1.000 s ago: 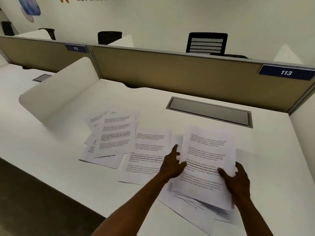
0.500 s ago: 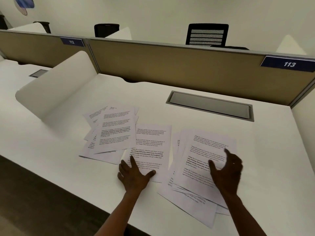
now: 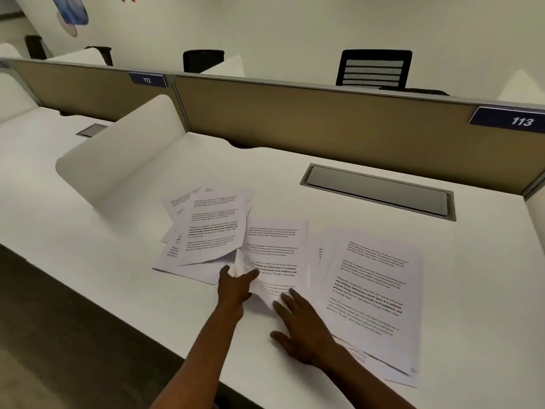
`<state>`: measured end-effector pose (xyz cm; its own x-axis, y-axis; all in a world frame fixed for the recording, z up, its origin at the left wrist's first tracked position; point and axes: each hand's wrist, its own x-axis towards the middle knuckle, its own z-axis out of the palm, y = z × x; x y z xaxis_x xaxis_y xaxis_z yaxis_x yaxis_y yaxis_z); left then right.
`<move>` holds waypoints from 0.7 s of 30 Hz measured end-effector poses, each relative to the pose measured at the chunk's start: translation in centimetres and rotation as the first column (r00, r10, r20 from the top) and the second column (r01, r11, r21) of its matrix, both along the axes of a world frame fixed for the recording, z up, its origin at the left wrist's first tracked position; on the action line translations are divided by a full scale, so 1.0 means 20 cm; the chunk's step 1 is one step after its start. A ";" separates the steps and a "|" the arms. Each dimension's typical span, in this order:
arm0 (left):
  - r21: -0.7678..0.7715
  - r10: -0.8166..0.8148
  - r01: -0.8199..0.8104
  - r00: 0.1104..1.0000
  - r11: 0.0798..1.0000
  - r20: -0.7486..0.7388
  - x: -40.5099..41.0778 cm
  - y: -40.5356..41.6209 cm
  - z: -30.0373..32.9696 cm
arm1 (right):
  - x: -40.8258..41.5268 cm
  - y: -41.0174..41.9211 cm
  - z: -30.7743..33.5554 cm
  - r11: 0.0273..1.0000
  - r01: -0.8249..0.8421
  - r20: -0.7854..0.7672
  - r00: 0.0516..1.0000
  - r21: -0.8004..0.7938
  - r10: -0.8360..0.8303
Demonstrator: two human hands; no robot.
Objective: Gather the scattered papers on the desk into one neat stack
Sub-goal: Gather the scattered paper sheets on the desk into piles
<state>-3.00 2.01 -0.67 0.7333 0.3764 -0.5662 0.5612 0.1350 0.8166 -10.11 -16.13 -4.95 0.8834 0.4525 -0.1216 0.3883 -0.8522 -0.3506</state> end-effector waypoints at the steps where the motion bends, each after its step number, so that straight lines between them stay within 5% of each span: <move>1: -0.065 -0.021 0.021 1.000 0.998 0.006 0.00 0.00 0.03 | 0.00 0.00 0.00 0.999 0.007 -0.006 1.000 0.054 -0.006; 4: -0.200 -0.036 0.046 0.998 0.979 0.056 0.01 0.00 0.11 | 0.00 0.00 0.08 0.891 0.200 -0.103 0.980 0.408 -0.173; 7: -0.526 0.054 -0.013 0.997 0.850 0.062 0.01 0.00 0.22 | 0.04 -0.05 0.23 0.506 0.535 -0.358 0.839 0.676 -0.409; 10: -0.763 0.122 -0.029 0.990 0.646 0.065 0.00 0.01 0.31 | 0.13 -0.13 0.34 0.140 0.765 -0.651 0.616 0.629 -0.443; 12: -0.819 0.112 0.027 0.988 0.573 0.110 -0.01 0.00 0.35 | 0.20 -0.20 0.36 -0.020 0.869 -0.847 0.477 0.494 -0.236; 15: -0.854 0.065 0.113 0.983 0.508 0.169 -0.05 -0.05 0.40 | 0.21 -0.26 0.44 -0.051 0.938 -0.939 0.344 0.343 0.000; 21: -0.890 -0.001 0.309 0.945 0.334 0.327 -0.15 -0.20 0.42 | 0.16 -0.32 0.45 -0.029 0.939 -0.936 0.345 0.343 0.075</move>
<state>-6.06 -2.02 7.81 0.8704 -0.4088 -0.2745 0.4838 0.8139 0.3218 -6.98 -22.45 4.09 0.7295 0.1746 -0.6613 -0.6656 0.4037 -0.6277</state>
